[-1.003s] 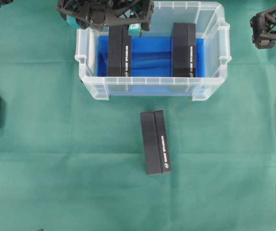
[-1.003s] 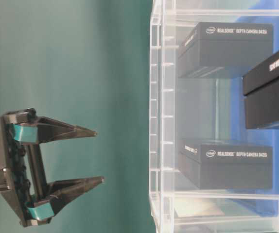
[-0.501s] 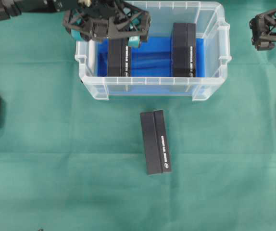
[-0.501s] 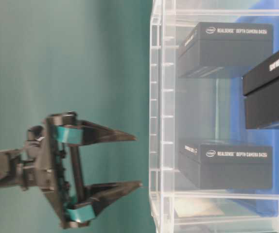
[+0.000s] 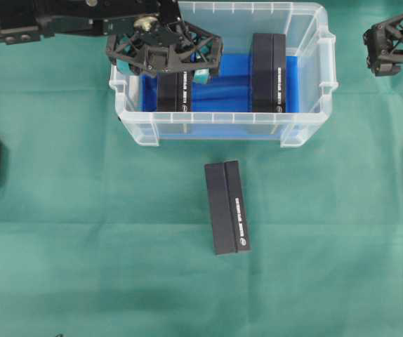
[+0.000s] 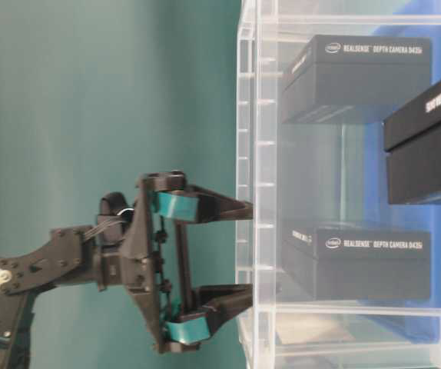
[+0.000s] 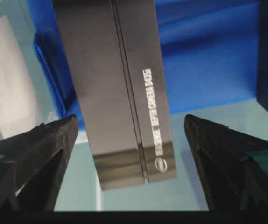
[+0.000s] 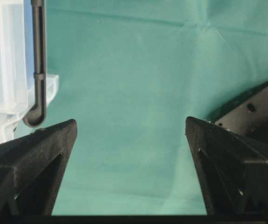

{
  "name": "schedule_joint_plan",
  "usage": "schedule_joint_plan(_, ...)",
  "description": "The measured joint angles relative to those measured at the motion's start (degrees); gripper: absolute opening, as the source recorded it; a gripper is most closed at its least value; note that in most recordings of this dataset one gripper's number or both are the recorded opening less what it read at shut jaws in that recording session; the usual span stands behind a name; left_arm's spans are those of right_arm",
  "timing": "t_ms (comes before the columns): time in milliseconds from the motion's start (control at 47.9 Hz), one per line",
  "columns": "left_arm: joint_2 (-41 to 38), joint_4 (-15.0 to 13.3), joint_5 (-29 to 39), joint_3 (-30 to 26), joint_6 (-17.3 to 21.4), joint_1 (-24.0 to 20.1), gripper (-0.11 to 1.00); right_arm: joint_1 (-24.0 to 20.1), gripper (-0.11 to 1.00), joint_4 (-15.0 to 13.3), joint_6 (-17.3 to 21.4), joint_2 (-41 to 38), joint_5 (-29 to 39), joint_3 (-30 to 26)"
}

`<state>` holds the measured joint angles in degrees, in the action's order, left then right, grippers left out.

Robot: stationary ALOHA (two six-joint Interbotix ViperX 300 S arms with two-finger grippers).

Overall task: Take out the box from the case.
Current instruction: 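Lower the open left gripper around the left black box and close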

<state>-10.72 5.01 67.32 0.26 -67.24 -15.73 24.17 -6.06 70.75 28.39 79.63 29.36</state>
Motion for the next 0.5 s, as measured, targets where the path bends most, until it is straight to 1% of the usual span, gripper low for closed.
schedule_joint_plan(501,-1.1,-0.1,-4.0,4.1,-0.4,-0.4,0.94,-0.8,0.92,0.4,0.0,0.0,-1.0,0.0)
